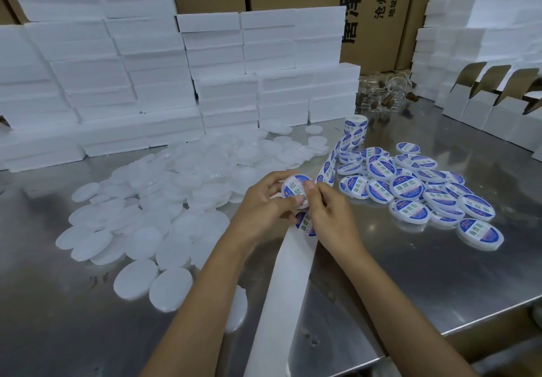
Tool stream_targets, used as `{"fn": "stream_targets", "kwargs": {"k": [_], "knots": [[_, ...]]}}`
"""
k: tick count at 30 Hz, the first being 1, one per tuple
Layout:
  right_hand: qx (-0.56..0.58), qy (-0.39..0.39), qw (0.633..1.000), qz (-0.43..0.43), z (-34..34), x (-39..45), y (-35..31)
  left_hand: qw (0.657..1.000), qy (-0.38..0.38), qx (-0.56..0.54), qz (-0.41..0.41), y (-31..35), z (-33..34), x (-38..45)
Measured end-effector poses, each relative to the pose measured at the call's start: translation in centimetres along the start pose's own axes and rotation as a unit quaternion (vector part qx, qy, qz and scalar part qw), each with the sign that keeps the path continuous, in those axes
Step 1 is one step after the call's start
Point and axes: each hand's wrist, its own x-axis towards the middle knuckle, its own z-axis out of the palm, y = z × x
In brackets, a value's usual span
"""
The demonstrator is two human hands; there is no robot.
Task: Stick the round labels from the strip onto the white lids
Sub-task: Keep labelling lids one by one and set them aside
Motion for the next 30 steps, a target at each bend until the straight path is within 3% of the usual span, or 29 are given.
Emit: {"fn": "stream_targets", "kwargs": {"k": [5, 11, 17, 19, 21, 24, 27, 30], "knots": [[0.073, -0.009, 0.997, 0.015, -0.1, 0.1, -0.4, 0.999, 0.043, 0.005, 0.017, 0.2, 0.0, -0.1], [0.065, -0.039, 0.996, 0.036, 0.2, 0.1, 0.1, 0.995, 0.098, 0.017, 0.023, 0.2, 0.3, 0.2], [0.164, -0.002, 0.982, 0.091, 0.0, 0.6, 0.0, 0.999, -0.002, -0.037, -0.022, 0.7, 0.4, -0.1], [0.134, -0.003, 0.989, 0.069, 0.2, 0.5, -0.1, 0.998, 0.019, -0.058, -0.005, 0.8, 0.3, -0.1], [0.021, -0.01, 1.0, 0.008, 0.5, 0.2, 0.2, 0.996, 0.039, -0.078, 0.002, 0.7, 0.2, -0.1], [-0.149, 0.002, 0.987, -0.064, 0.4, -0.2, 0.8, 0.995, 0.025, -0.096, -0.007, 0.7, 0.1, 0.0], [-0.149, 0.016, 0.988, -0.045, 0.2, -0.1, 0.7, 0.994, -0.027, -0.105, -0.009, 0.6, 0.1, -0.2], [-0.076, -0.003, 0.997, -0.009, 0.2, -0.2, 0.4, 0.996, -0.028, -0.082, 0.005, 0.6, 0.0, -0.1]]}}
